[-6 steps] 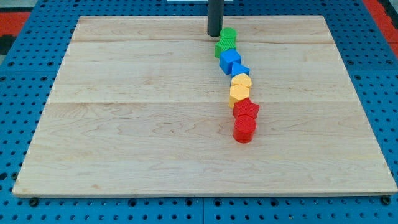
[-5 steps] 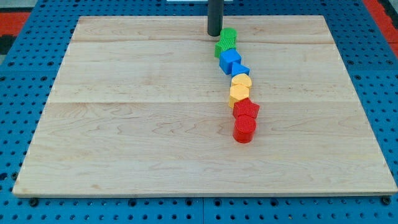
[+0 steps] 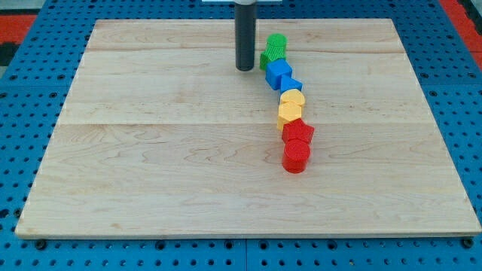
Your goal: Slide the green star right a bit
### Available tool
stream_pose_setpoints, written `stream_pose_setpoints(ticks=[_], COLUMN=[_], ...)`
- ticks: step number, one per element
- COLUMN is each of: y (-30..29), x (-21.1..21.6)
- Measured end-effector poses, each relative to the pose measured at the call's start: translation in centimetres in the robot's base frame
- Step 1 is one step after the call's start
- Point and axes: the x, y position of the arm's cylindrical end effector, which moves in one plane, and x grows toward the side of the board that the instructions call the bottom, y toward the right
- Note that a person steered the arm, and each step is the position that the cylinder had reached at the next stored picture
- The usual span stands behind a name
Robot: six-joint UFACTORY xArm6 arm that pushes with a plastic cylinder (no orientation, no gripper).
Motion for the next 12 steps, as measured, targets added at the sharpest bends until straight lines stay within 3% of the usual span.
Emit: stream_pose_setpoints(ticks=[2, 12], y=[3.3, 1.6], x=[-0.8, -1.1])
